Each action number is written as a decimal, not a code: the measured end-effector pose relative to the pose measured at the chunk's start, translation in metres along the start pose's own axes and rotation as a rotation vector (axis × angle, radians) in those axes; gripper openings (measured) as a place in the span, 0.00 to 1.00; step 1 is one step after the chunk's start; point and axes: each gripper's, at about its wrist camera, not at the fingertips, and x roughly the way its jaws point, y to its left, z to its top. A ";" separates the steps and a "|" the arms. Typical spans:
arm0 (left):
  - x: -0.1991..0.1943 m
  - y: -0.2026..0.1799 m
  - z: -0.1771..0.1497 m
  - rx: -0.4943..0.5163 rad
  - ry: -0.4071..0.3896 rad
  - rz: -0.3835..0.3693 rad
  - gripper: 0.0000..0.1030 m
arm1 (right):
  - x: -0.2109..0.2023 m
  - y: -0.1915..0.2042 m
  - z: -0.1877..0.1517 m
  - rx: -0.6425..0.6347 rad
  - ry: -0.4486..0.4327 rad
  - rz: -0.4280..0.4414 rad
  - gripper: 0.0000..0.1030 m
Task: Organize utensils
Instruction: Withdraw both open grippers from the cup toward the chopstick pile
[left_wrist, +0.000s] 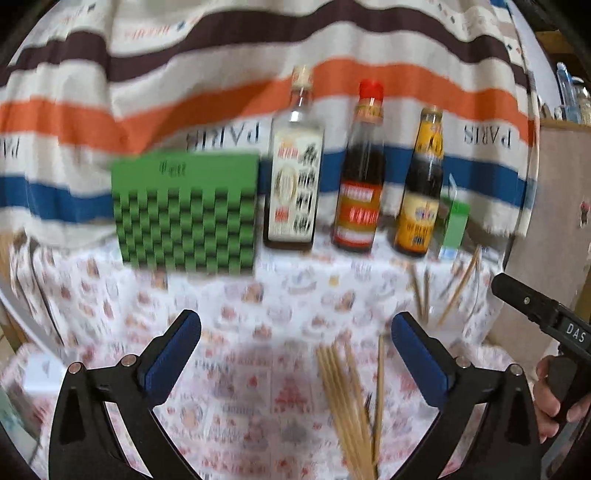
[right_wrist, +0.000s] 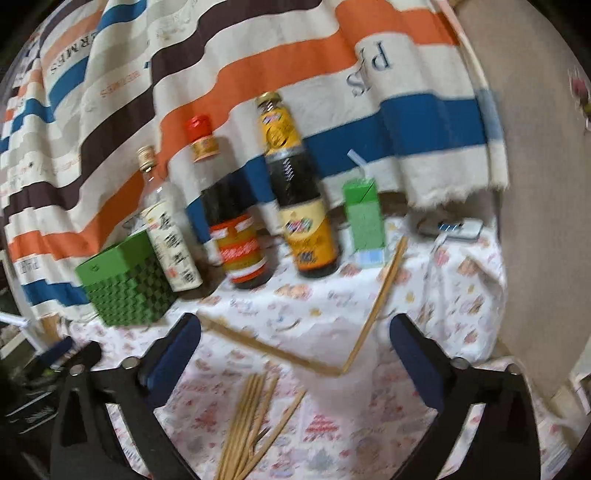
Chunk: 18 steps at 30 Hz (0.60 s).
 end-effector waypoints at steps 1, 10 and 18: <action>0.004 0.002 -0.007 0.009 0.020 0.015 0.99 | 0.004 0.001 -0.006 -0.014 0.017 0.022 1.00; 0.049 0.008 -0.045 -0.009 0.205 0.071 0.99 | 0.040 0.003 -0.055 -0.071 0.181 -0.025 1.00; 0.076 0.010 -0.063 -0.010 0.315 0.084 0.99 | 0.068 -0.004 -0.081 -0.072 0.296 -0.091 1.00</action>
